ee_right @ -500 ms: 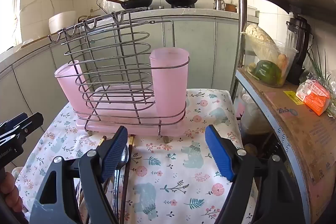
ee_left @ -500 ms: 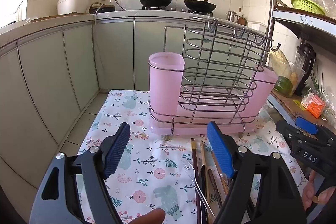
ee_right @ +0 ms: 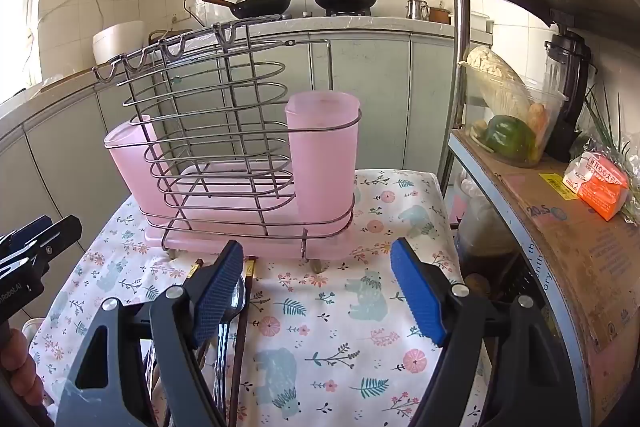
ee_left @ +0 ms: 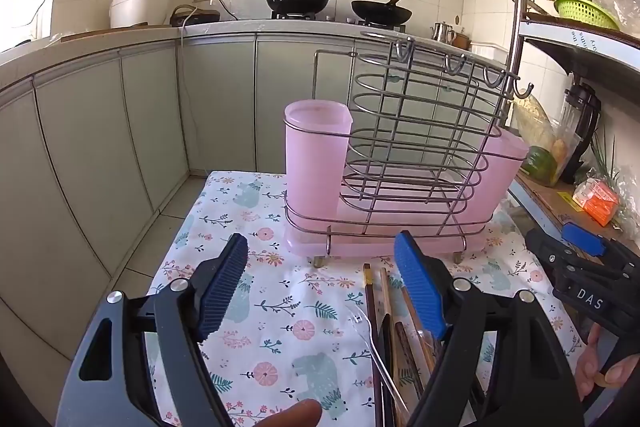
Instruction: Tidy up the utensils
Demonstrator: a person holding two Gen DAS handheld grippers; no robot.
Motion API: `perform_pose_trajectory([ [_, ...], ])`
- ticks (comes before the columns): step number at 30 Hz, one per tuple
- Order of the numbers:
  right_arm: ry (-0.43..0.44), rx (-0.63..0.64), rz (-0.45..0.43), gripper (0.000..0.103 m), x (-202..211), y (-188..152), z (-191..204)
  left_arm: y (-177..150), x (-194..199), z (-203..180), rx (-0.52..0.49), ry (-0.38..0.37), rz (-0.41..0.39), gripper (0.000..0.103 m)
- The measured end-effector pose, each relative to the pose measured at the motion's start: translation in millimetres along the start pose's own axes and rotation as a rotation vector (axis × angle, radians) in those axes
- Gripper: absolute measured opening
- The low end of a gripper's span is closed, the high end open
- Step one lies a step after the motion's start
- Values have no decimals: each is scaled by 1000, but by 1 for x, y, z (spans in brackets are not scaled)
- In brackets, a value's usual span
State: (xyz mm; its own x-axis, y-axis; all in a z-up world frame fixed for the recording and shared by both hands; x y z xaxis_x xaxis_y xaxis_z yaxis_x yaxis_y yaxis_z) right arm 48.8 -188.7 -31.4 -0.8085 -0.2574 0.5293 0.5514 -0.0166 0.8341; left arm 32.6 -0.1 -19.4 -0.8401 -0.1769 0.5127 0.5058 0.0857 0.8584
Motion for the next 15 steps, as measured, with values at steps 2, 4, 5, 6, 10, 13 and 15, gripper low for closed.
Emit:
perform_pose_trajectory([
  [2,0,-1,1,75,0,0,0,-1,0,0,0,-2,-2,76],
  [4,0,0,1,76,0,0,0,-1,0,0,0,-2,-2,76],
  [5,-1,0,1,76,0,0,0,-1,0,0,1,-1,-2,76],
  [6,-1,0,1,76,0,0,0,-1,0,0,1,-2,-1,76],
  [10,0,-1,2,76,-1,-1,0,-1,0,0,1,-1,-2,76],
  [13,0,-1,2,76,-1,-1,0,-2,0,1,0,0,1,76],
  [15,1,-3,3,76,0,0,1,-3,-1,1,0,0,2,76],
])
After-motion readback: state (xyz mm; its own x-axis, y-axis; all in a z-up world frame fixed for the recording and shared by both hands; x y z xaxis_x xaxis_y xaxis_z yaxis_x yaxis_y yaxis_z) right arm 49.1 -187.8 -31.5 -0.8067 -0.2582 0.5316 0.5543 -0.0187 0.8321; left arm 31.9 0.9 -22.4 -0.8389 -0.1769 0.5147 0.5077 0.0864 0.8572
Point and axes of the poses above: each gripper's, at about its wrist camera, not at the fingertips, and x roughly against the way its jaws point, z to its left, y to its top, the point moved 4 cm from there along -x, roughly the way its jaws point, and after that the axes turned 10 degrees about y, right-handed, at the moved point
